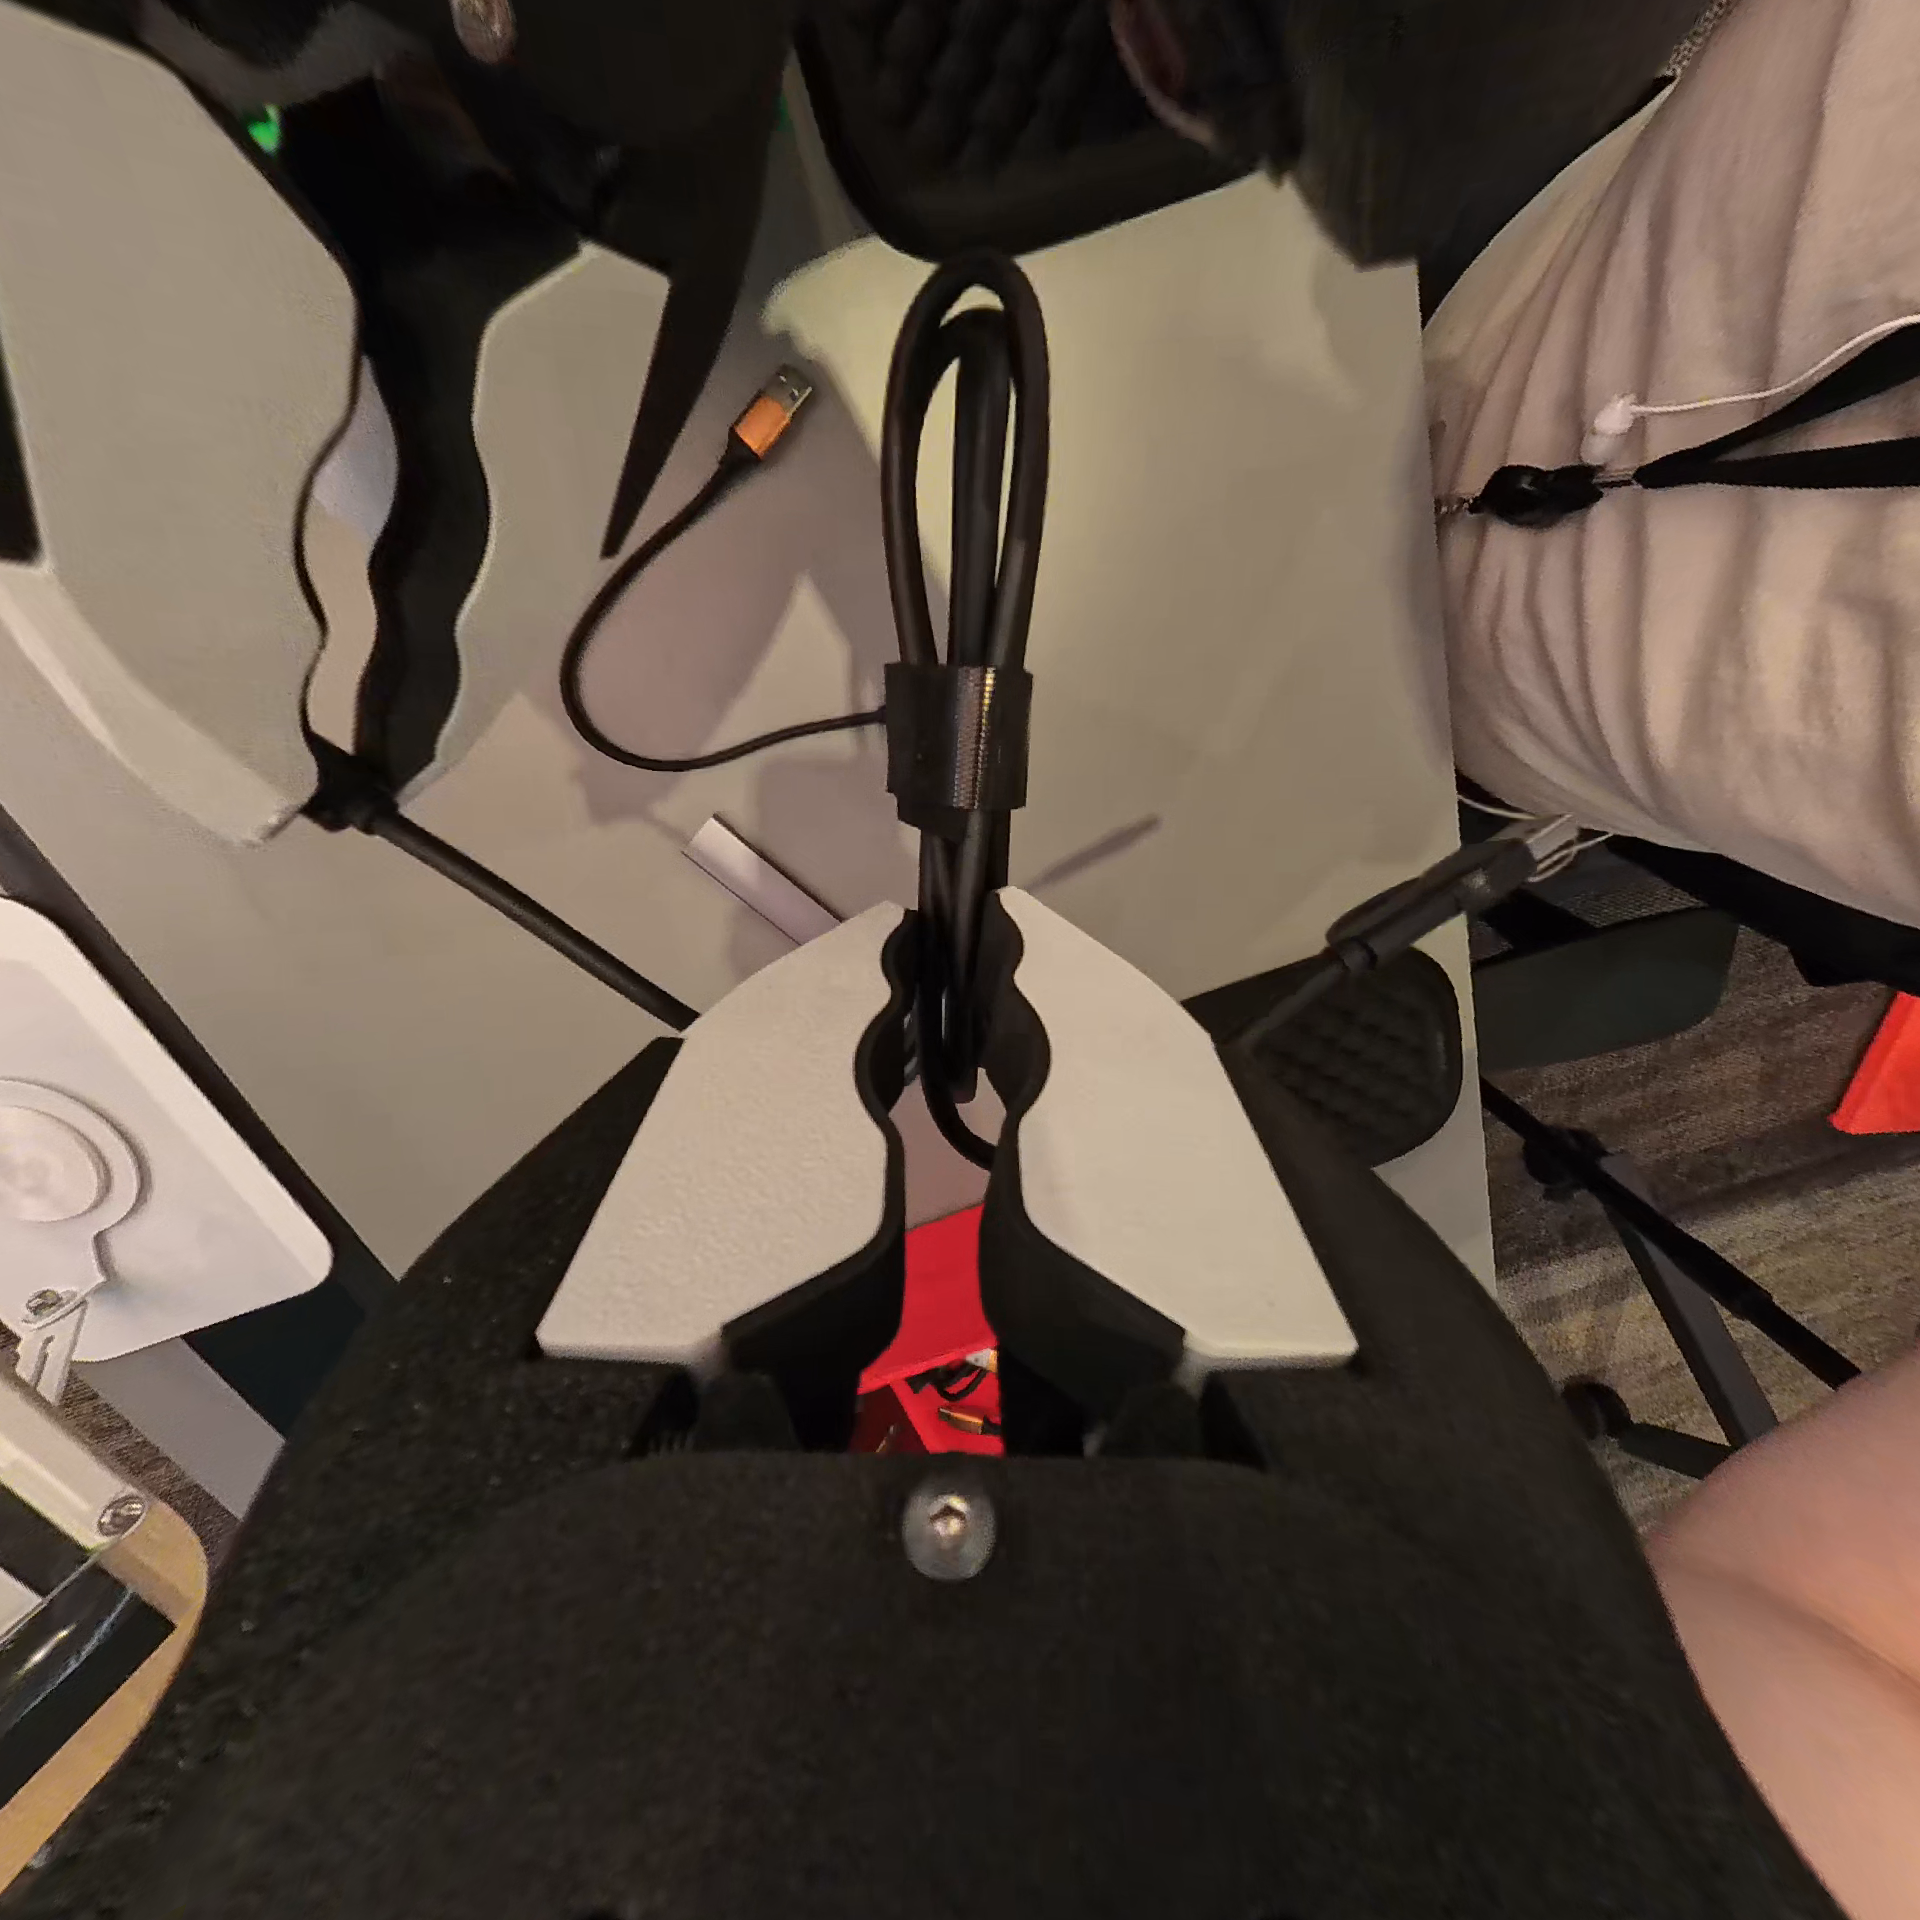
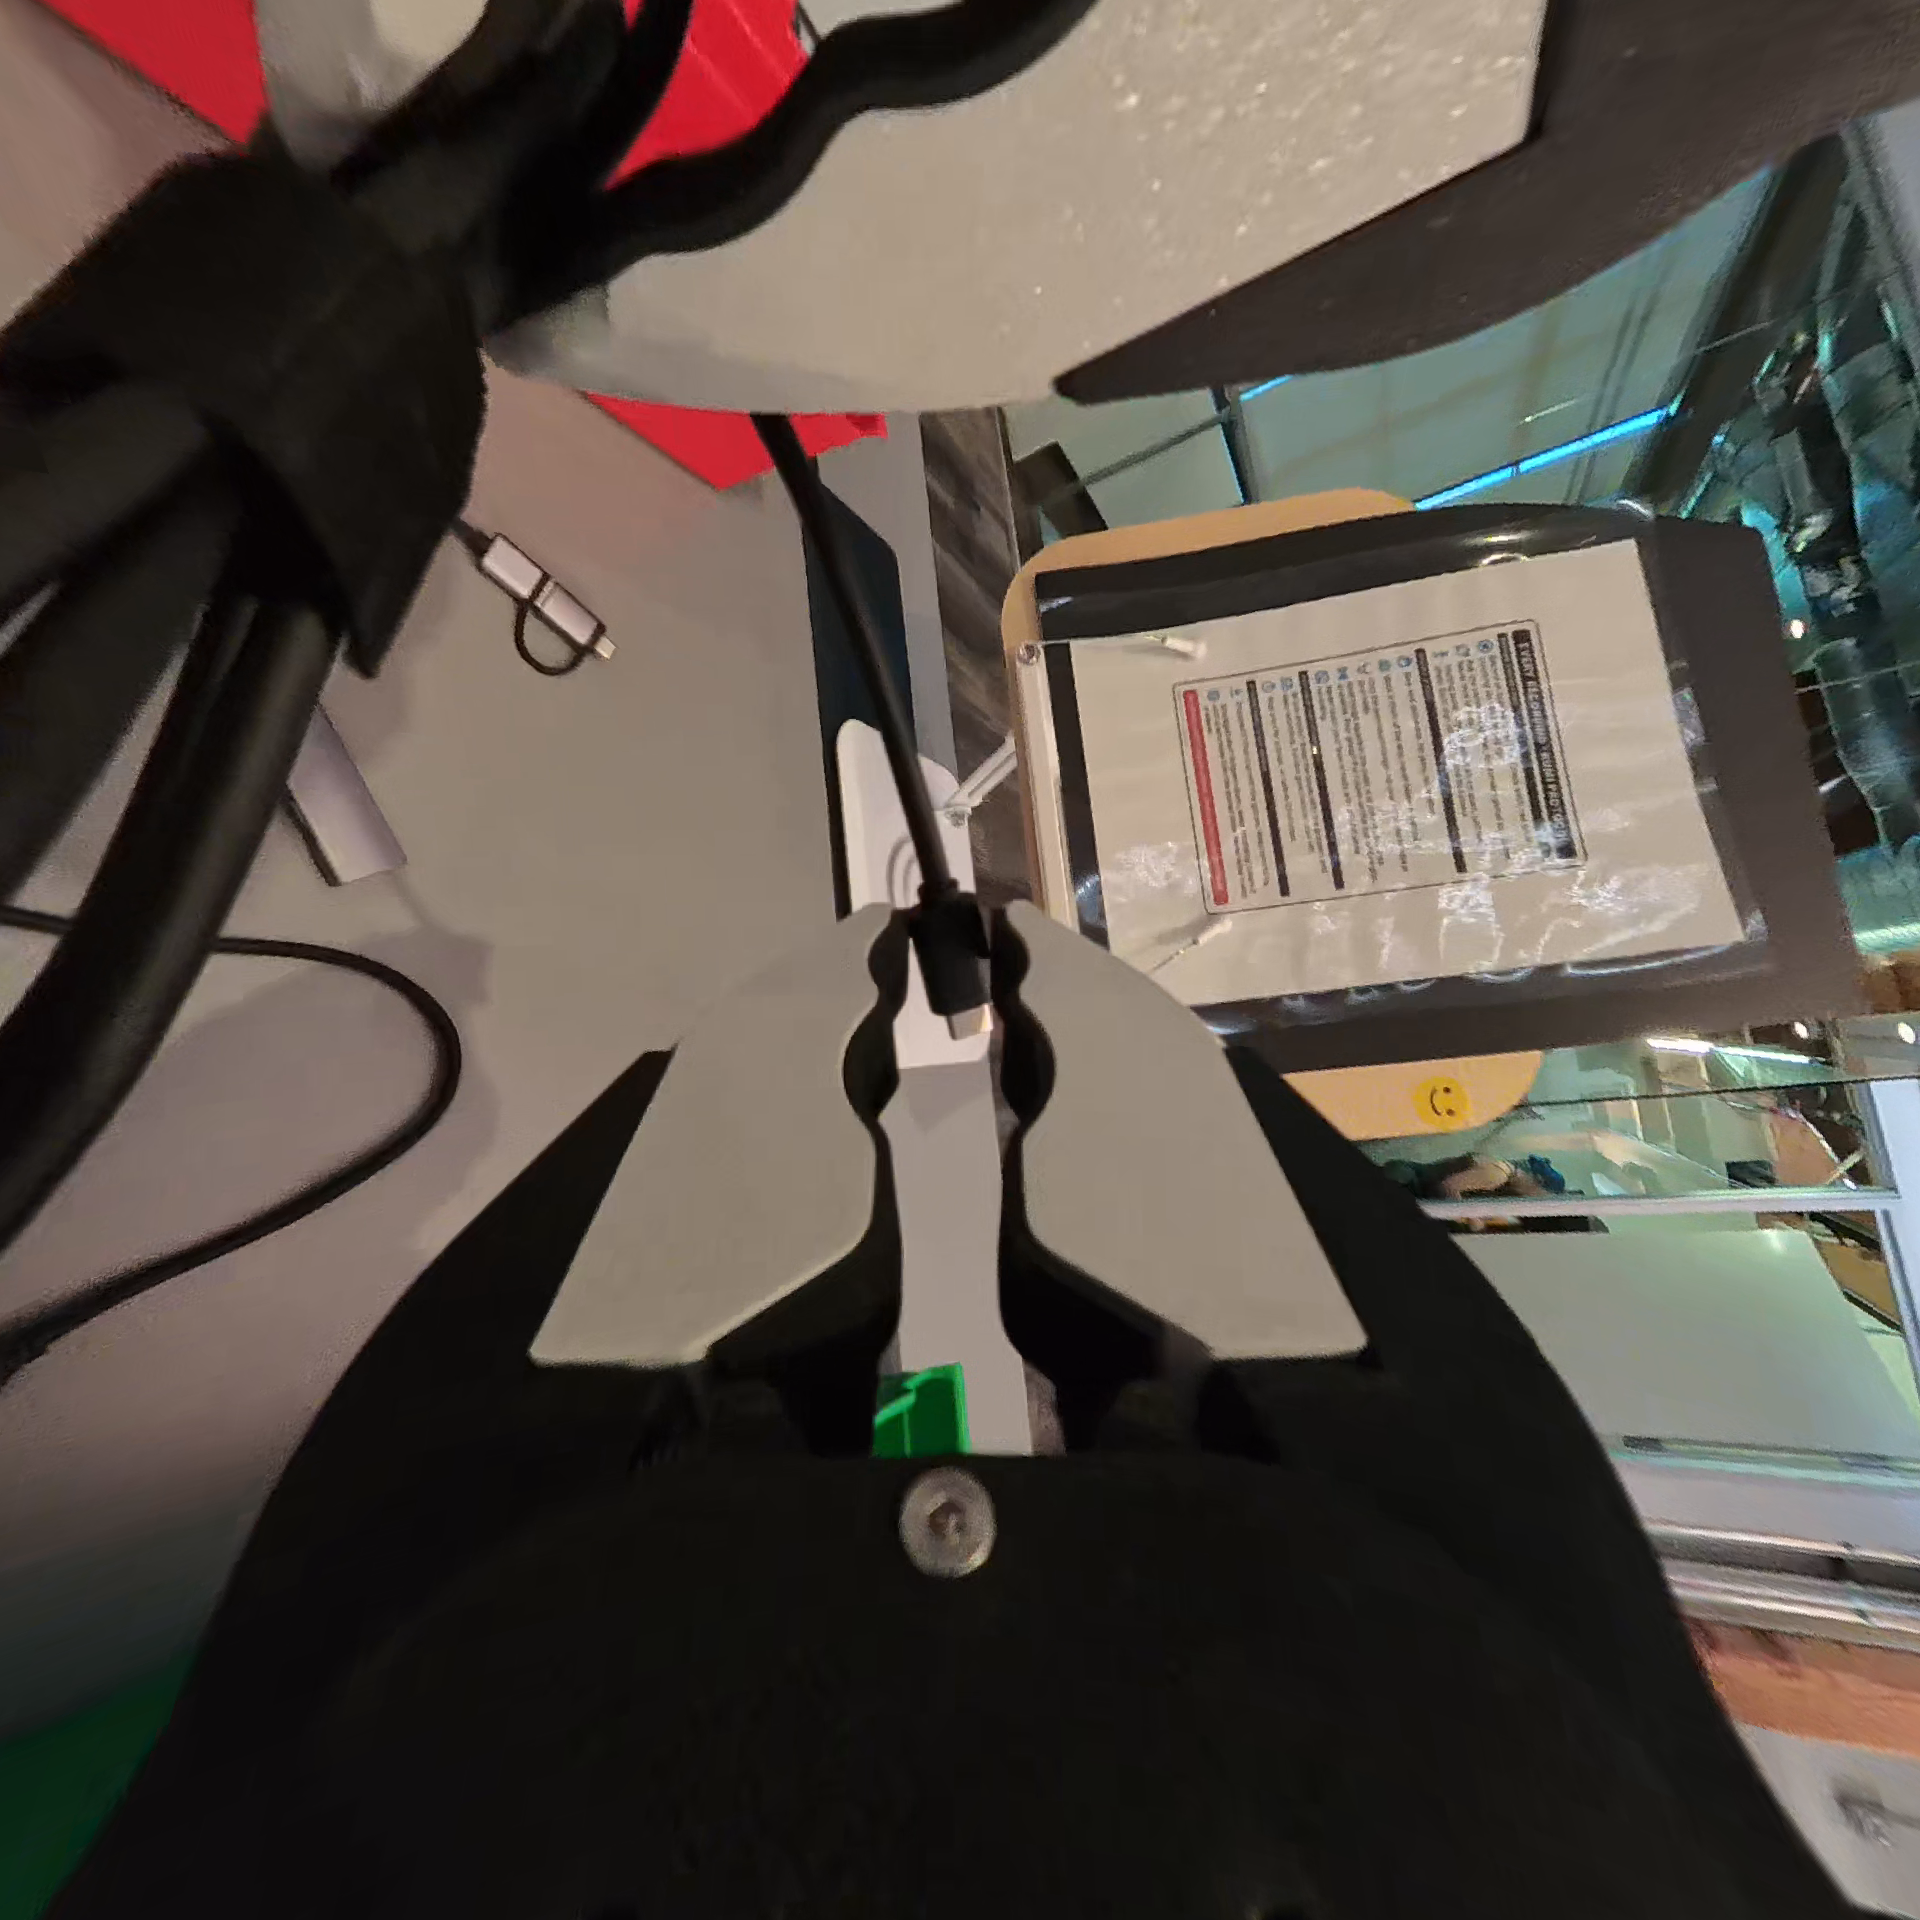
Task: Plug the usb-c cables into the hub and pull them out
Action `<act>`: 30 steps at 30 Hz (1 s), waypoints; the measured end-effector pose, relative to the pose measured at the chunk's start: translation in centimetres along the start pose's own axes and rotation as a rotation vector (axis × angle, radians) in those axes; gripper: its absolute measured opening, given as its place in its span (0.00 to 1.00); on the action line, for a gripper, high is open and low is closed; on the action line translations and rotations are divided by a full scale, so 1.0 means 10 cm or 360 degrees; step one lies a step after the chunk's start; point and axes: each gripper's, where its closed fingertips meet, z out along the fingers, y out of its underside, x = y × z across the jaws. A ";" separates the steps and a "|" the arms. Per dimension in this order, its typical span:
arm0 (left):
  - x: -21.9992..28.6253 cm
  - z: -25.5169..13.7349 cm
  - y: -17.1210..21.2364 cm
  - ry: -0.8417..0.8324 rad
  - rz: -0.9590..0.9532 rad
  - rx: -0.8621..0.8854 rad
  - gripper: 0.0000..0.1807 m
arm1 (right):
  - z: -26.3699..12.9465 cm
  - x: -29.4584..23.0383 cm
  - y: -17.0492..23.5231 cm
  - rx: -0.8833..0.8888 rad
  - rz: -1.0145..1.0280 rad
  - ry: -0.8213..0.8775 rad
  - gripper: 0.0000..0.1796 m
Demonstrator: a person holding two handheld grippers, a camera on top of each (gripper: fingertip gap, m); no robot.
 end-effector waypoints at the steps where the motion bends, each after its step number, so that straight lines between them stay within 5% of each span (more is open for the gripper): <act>1: -0.01 0.00 -0.01 0.0000 -0.0004 0.0009 0.05 | 0.00 0.01 0.00 -0.0004 -0.0004 0.0010 0.09; 9: -0.02 -0.11 -0.22 -0.0036 -0.0025 0.0134 0.10 | 0.05 0.19 -0.01 0.0056 -0.0027 0.0232 0.08; 13: 0.02 -0.46 -0.64 -0.0111 0.0023 0.0448 0.38 | -0.02 0.43 -0.16 0.0336 0.0112 0.0497 0.08; 17: -0.12 -1.02 -0.85 -0.0349 -0.0033 0.0878 0.39 | -0.26 0.63 -0.41 0.0769 0.0367 0.0716 0.07; 21: -0.40 -1.32 -0.62 -0.0503 -0.0362 0.1295 0.41 | -0.56 0.75 -0.65 0.1172 0.0626 0.0725 0.07; 25: -0.44 -1.39 -0.39 -0.0231 -0.0681 0.1858 0.31 | -0.82 0.78 -0.81 0.1462 0.0733 0.0620 0.07; 30: -0.33 -1.38 -0.34 0.0493 -0.0798 0.2339 0.25 | -0.89 0.72 -0.91 0.1501 0.0614 0.0589 0.07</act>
